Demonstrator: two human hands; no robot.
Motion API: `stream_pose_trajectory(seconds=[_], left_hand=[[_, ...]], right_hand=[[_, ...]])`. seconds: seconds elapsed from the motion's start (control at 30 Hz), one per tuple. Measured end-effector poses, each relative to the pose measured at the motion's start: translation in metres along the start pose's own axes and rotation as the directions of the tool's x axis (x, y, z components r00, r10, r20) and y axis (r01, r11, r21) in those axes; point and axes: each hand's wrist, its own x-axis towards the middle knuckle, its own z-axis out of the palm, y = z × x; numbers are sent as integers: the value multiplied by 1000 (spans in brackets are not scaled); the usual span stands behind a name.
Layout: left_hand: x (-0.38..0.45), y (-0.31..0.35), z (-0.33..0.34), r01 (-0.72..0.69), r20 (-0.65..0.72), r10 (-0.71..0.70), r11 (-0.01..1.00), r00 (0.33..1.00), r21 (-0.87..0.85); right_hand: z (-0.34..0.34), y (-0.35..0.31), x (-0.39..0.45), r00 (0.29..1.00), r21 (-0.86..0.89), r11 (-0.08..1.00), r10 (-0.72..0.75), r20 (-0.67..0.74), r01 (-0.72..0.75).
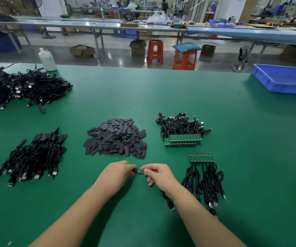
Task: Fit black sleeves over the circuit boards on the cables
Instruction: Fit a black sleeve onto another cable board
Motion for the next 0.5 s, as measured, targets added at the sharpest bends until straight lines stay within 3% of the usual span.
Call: stream_pose_trajectory(seconds=[0.2, 0.5], left_hand=[[-2, 9, 3, 108, -18, -111, 986, 994, -124], [-4, 10, 7, 141, -51, -146, 986, 988, -90]], right_hand=[[0, 1, 0, 1000, 10, 1000, -16, -2, 16], [0, 0, -1, 1000, -31, 999, -6, 9, 7]])
